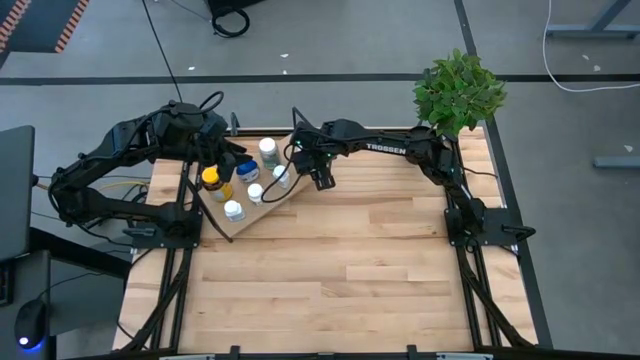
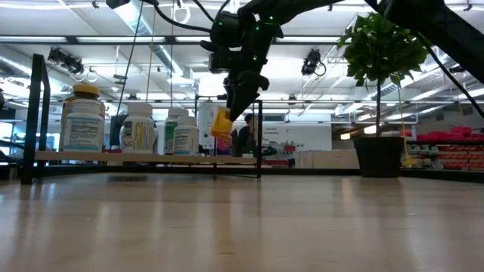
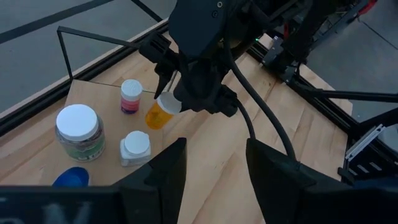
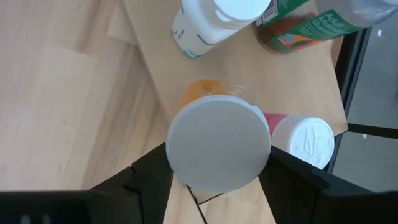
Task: Pick and place medicine bottles onto shelf by color
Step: Put the orange pill bottle on the shelf, then adjust the pink medicine bottle on the shelf
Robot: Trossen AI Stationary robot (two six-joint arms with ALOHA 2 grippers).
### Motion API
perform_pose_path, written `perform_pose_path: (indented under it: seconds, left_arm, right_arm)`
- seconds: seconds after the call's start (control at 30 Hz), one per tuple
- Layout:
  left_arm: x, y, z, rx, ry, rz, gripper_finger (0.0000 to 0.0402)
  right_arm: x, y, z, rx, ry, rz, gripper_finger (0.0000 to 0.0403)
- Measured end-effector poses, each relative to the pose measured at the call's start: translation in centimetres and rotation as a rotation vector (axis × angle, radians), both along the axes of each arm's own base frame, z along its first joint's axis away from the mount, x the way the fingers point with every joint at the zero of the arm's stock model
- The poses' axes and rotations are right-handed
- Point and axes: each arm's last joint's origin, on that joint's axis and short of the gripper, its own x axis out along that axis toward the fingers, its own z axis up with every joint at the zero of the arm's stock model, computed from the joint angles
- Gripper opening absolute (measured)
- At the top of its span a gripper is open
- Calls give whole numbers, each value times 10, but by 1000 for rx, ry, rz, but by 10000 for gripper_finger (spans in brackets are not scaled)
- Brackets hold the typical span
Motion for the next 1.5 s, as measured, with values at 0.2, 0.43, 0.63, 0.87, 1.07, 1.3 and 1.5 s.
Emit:
perform_pose_path:
  seconds: [0.2,0.43,0.63,0.87,1.07,1.3,1.5]
  left_arm:
    - [0,0,0,-9,-3,7,172]
    - [0,0,0,-9,-3,7,172]
    - [0,0,0,-9,-3,7,172]
    - [0,0,0,-9,-3,6,172]
    - [0,0,0,-3,-1,2,172]
    - [0,0,0,-4,0,2,172]
    - [0,0,1,20,-5,-12,172]
  right_arm:
    - [0,-1,0,6,-3,-15,254]
    - [0,-1,0,18,-8,-43,257]
    - [0,-1,0,22,-19,-63,257]
    - [1,-2,1,-13,-17,-70,257]
    - [1,-1,2,8,-28,-124,257]
    - [2,2,23,70,-111,-290,257]
    - [2,-1,52,-118,-150,-125,257]
